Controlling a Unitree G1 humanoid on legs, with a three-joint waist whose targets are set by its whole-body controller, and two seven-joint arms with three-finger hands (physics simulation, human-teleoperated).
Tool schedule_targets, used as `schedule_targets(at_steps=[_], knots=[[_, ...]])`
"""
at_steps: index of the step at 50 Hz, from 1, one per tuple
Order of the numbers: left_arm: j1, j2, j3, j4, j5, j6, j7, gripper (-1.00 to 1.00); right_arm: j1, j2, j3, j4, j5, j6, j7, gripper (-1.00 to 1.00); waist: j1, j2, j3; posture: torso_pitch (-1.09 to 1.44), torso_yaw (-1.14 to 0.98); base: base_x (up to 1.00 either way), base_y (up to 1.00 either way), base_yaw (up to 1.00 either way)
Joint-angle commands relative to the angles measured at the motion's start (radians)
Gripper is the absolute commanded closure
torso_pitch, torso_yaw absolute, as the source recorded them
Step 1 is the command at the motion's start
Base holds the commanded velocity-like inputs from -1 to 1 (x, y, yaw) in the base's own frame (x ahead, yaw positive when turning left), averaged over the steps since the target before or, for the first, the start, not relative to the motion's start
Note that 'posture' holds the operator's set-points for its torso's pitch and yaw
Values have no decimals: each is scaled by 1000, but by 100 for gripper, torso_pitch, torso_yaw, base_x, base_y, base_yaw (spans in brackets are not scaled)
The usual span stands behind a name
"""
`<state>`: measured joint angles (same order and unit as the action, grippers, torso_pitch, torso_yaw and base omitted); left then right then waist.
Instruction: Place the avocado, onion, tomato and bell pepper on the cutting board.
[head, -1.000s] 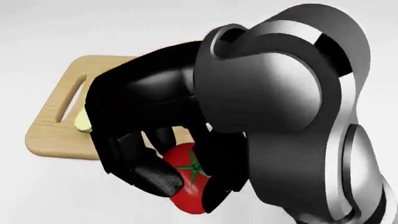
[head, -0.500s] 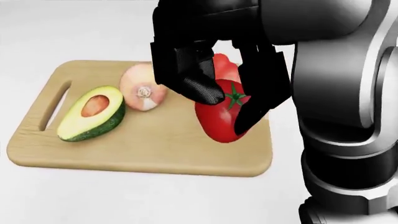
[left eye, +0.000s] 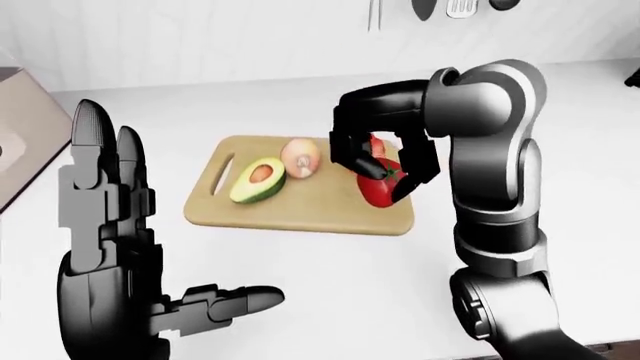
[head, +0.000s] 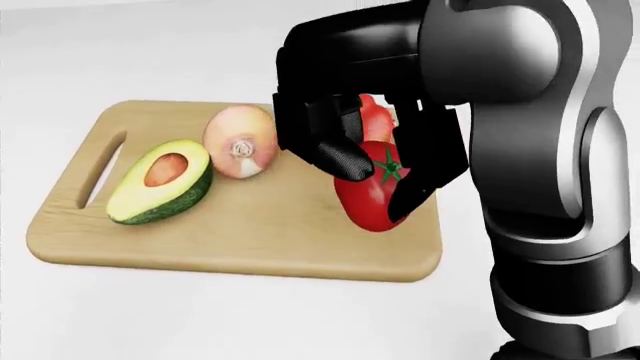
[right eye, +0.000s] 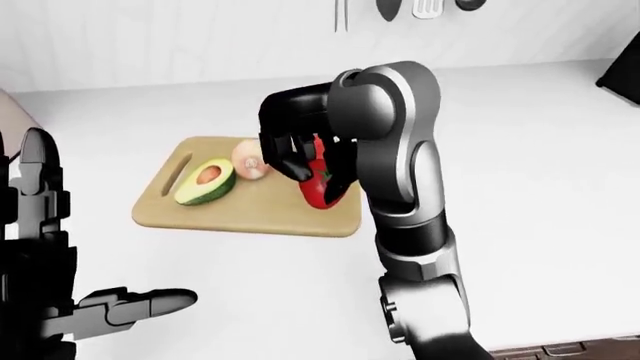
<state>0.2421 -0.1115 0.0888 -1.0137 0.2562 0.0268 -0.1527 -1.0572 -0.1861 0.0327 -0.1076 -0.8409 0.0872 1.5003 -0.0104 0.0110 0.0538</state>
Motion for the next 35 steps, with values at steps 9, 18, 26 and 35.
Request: schedule_targets(at_steps=[9,18,26,35], knots=[[-7,0,-6,-33,-1,-23,6,-100,-44,-14,-20,-15,-22,-34,-51,-100,-1,1,-23,0,0,0,0,0],[-4,-2,-7,-33,-1,-27,5,-100,-98,-29,-33,-9,-24,-34,-55,-100,-1,1,-25,0,0,0,0,0],[-8,1,0,-33,-6,-25,4,-100,-440,-265,-104,379,15,-134,-170,-100,2,2,-16,0,0,0,0,0],[-9,2,-4,-33,-3,-22,5,-100,-386,-307,-112,388,-18,-138,-207,-100,0,-7,-19,0,0,0,0,0]])
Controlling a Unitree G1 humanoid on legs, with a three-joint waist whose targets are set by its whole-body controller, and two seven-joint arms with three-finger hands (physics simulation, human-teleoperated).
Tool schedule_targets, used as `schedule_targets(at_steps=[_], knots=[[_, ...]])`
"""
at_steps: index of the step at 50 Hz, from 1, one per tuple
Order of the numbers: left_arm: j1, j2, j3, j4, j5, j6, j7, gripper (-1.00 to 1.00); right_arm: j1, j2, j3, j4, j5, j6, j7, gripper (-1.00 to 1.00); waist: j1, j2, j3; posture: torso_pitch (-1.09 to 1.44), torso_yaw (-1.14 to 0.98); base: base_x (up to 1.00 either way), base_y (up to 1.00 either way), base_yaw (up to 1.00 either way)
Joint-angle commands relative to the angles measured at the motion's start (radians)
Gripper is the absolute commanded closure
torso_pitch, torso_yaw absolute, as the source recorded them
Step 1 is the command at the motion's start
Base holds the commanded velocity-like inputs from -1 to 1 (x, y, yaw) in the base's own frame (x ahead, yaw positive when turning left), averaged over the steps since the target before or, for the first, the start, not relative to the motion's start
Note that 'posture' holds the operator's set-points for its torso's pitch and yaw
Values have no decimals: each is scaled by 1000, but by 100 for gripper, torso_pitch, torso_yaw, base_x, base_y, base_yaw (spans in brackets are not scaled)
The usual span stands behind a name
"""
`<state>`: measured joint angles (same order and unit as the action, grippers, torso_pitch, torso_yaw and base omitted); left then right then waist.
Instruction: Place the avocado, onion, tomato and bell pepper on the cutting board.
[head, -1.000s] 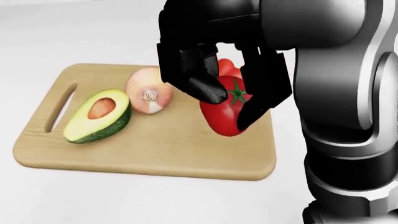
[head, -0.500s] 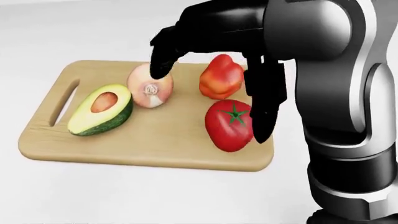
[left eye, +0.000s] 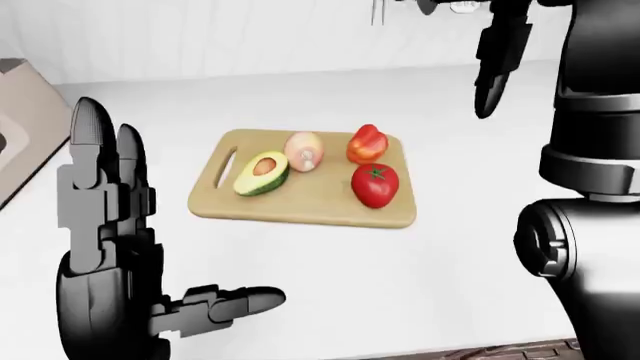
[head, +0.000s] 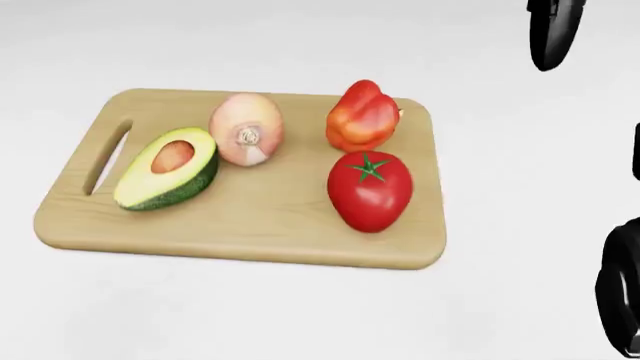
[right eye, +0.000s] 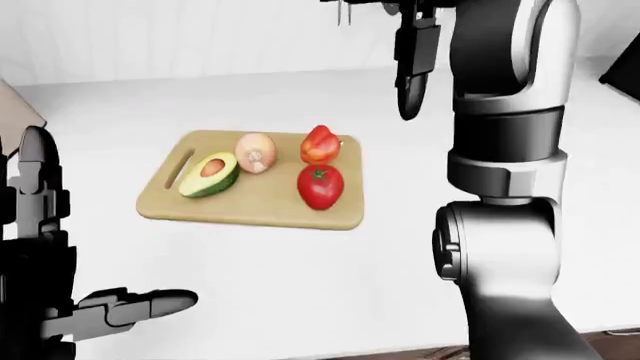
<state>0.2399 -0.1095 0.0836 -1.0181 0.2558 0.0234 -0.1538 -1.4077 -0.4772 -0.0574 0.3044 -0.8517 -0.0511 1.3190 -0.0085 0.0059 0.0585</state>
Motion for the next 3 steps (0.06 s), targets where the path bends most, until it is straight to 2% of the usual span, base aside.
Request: schedule_targets(at_steps=[1,3], knots=[[-7,0,2,-29,-3,-18,7,-100,-28,-21,-22,-24,-13,-2,-29,-100,-1,-2,-24,0,0,0,0,0],[-4,-1,-1,-29,-1,-21,6,-100,-13,-31,-29,-17,-18,0,-41,-100,1,-3,-22,0,0,0,0,0]])
